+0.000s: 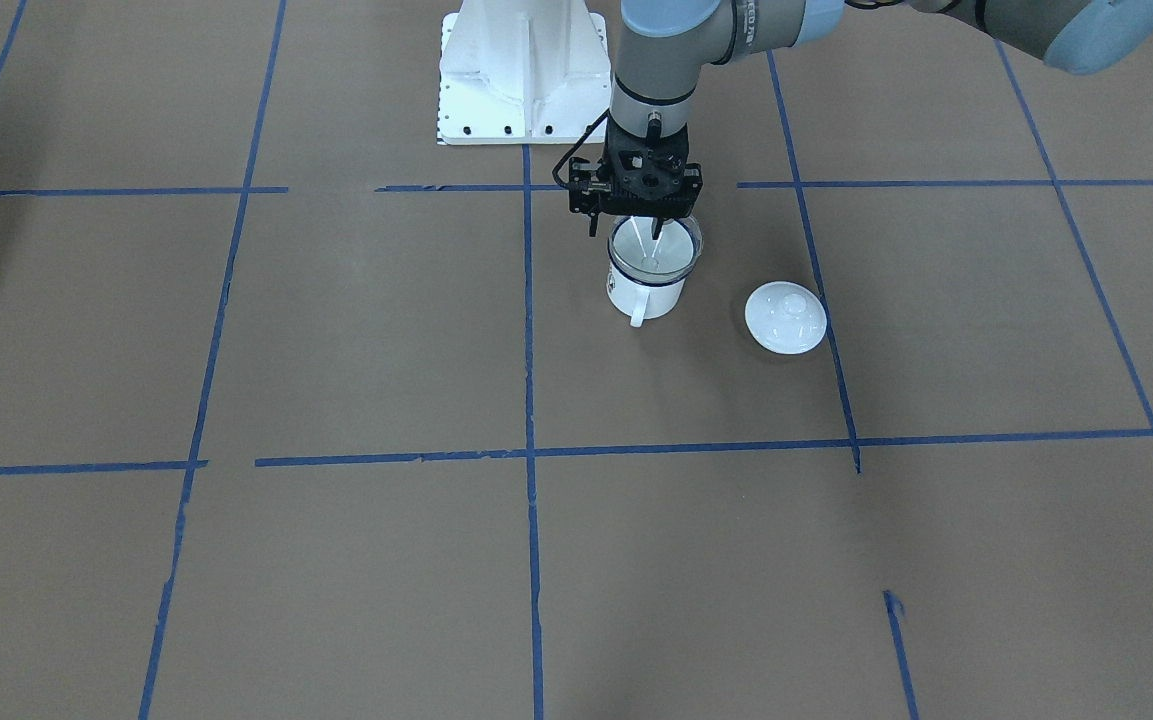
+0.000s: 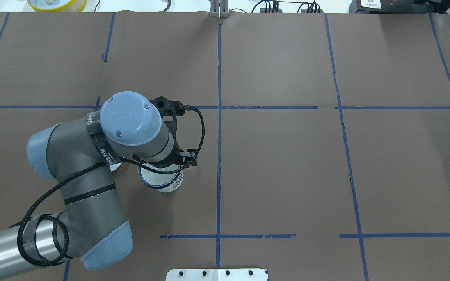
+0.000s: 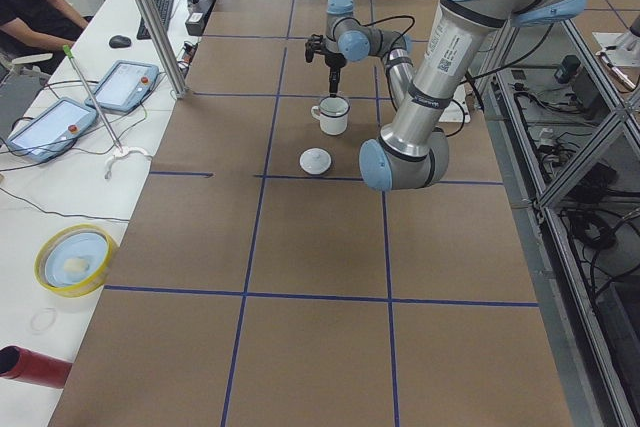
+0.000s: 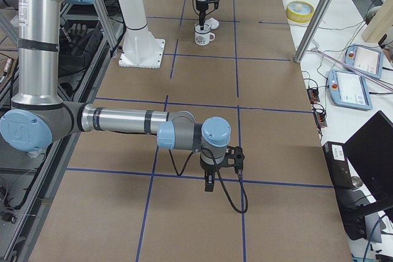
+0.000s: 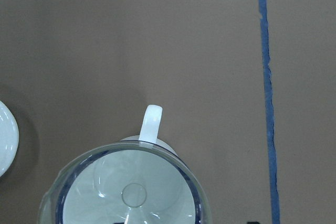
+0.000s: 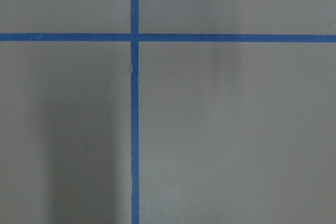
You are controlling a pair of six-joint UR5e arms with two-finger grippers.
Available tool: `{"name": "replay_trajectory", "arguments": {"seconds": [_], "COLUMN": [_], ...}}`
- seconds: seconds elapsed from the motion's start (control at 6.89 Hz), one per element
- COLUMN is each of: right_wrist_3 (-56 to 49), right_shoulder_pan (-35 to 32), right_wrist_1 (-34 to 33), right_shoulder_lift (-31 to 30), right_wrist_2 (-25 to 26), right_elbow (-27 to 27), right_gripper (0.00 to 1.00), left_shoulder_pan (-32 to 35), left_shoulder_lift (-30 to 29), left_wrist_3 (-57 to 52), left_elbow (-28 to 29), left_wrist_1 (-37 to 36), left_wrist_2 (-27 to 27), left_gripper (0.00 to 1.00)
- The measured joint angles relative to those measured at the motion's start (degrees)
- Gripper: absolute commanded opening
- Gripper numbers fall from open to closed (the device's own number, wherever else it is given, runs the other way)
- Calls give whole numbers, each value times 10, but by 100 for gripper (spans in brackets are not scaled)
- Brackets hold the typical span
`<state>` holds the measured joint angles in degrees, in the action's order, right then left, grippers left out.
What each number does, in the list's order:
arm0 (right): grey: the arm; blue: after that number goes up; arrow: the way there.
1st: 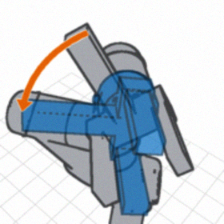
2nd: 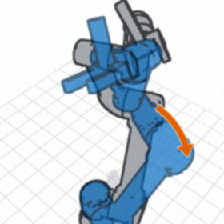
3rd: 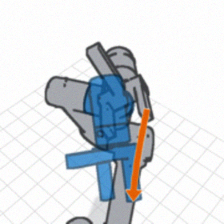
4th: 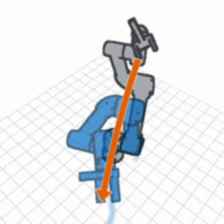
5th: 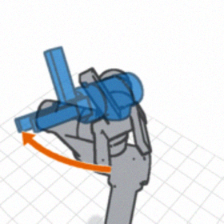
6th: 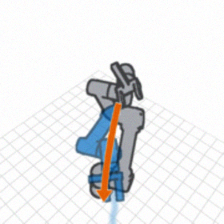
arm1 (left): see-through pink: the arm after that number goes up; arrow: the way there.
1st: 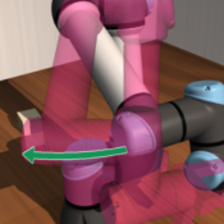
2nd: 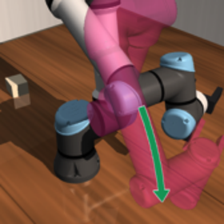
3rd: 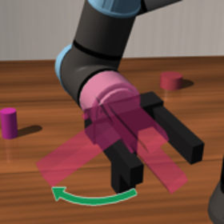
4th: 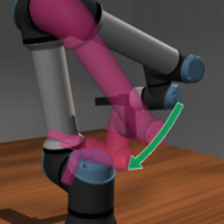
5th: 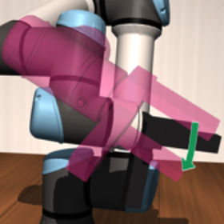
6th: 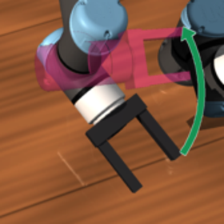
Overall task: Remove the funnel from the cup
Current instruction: 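Move the left gripper over the glass funnel in the white mug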
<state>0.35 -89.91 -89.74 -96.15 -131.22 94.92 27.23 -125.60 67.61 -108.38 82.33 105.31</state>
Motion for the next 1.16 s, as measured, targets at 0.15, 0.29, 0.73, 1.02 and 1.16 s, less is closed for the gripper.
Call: {"name": "replay_trajectory", "arguments": {"seconds": [0.15, 0.29, 0.73, 1.02, 1.16], "right_wrist_3": [0, 0, 0, 0, 0], "right_shoulder_pan": [0, 0, 0, 0, 0], "right_wrist_1": [0, 0, 0, 0, 0], "right_shoulder_lift": [0, 0, 0, 0, 0], "right_wrist_2": [0, 0, 0, 0, 0], "right_elbow": [0, 0, 0, 0, 0], "right_gripper": [100, 100, 100, 100, 100], "left_shoulder_pan": [-3, -5, -6, -6, -6], "left_shoulder_lift": [0, -1, 1, 0, 0], "left_wrist_3": [4, 12, 19, 20, 21], "left_elbow": [8, 12, 14, 12, 8], "left_wrist_1": [8, 12, 13, 13, 13], "left_wrist_2": [-5, -7, -9, -9, -9], "left_gripper": [50, 41, 12, 0, 0]}}
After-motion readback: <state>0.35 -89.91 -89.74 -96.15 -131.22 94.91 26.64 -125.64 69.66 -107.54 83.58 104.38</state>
